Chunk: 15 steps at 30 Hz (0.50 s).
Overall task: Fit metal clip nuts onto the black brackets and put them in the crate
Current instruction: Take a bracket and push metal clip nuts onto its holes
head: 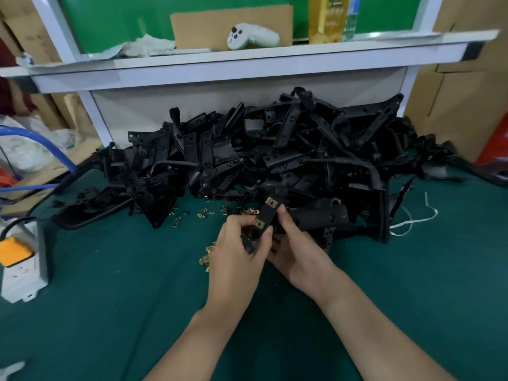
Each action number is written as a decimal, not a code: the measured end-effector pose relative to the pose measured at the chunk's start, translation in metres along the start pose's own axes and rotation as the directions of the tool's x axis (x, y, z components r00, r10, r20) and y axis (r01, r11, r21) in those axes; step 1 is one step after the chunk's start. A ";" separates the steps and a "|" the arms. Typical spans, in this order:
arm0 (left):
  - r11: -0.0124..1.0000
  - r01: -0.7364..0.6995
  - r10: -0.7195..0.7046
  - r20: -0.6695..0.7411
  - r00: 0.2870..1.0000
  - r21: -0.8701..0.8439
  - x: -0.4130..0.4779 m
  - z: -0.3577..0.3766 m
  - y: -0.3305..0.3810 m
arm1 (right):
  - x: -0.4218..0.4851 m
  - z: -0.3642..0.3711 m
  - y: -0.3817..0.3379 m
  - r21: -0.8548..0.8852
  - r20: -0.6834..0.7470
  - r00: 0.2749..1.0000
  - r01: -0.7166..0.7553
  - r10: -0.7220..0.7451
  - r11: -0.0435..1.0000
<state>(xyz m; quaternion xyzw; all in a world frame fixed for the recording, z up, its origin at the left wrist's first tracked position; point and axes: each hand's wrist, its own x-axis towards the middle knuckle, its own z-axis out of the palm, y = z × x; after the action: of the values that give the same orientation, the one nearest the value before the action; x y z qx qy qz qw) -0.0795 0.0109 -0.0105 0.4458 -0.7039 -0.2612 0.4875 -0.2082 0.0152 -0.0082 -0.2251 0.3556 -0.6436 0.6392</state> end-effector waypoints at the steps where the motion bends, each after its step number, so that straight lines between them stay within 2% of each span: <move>1: 1.000 0.006 -0.006 0.001 1.000 0.001 -0.001 -0.001 -0.001 | 0.000 0.001 0.001 -0.018 -0.010 1.000 0.001 -0.001 1.000; 9: 0.995 0.017 -0.023 -0.051 0.998 -0.100 -0.017 -0.004 -0.001 | -0.014 0.007 0.006 -0.055 -0.003 0.998 0.061 -0.061 0.997; 15: 0.973 0.023 -0.035 -0.047 0.998 -0.229 -0.023 0.002 0.023 | -0.045 0.007 0.010 0.000 0.085 0.990 0.116 -0.116 0.993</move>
<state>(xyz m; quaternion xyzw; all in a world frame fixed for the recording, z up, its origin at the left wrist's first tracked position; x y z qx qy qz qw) -0.0872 0.0419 -0.0040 0.4036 -0.6501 -0.3360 0.5492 -0.1923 0.0591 -0.0035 -0.2743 0.3159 -0.6687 0.6147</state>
